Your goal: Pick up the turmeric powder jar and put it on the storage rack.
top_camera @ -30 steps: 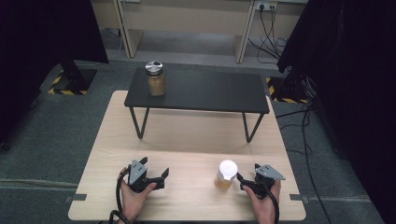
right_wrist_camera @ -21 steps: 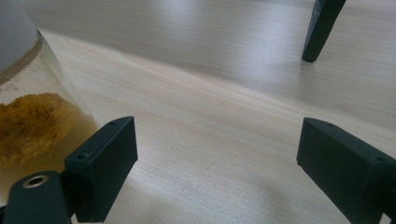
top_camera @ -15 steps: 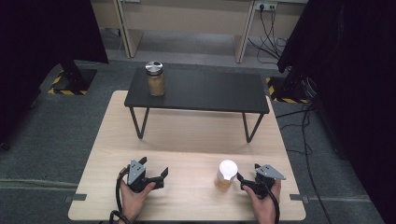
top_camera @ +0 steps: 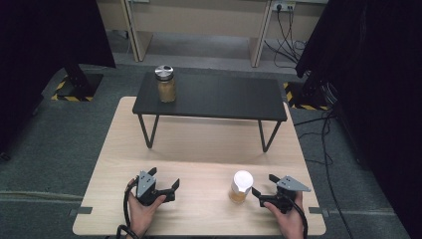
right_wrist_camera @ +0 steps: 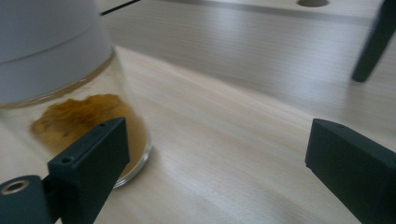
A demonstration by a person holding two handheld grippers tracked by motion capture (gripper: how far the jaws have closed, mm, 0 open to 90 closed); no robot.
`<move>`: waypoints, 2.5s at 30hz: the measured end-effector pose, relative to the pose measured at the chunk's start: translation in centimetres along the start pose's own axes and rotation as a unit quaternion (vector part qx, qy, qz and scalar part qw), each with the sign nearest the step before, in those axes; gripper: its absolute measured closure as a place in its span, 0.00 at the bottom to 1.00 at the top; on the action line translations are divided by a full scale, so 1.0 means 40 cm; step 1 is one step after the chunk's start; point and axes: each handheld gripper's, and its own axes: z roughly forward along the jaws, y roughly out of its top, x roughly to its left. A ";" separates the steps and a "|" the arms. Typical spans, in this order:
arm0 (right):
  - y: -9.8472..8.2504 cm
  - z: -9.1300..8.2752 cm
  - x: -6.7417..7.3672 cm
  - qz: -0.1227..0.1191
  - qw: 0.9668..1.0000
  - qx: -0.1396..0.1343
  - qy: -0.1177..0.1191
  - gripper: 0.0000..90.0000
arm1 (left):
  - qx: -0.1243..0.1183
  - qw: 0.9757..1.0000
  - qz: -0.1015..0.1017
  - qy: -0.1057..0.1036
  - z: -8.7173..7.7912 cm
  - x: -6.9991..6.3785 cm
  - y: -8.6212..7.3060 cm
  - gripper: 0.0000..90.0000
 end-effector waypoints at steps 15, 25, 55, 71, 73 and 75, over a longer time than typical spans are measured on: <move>0.034 -0.005 -0.056 -0.064 0.990 0.021 0.123 0.08 | -0.002 1.000 0.000 0.001 0.000 0.000 -0.001 0.00; 0.038 0.023 -0.038 -0.091 0.986 0.008 0.142 0.09 | -0.003 1.000 0.000 0.001 0.000 0.000 -0.002 0.00; 0.019 0.094 -0.021 -0.113 0.982 -0.028 0.148 0.34 | -0.003 1.000 0.000 0.000 0.000 0.001 -0.002 0.00; 0.087 0.049 0.005 -0.097 0.985 -0.045 0.132 0.34 | -0.004 1.000 0.002 -0.001 -0.001 -0.002 -0.004 0.00; 0.102 0.043 0.007 -0.094 0.986 -0.049 0.129 0.34 | -0.004 1.000 0.001 -0.001 -0.001 -0.002 -0.004 0.00; 0.120 0.038 0.009 -0.092 0.986 -0.052 0.127 0.34 | -0.004 1.000 0.000 -0.001 -0.002 -0.001 -0.004 0.00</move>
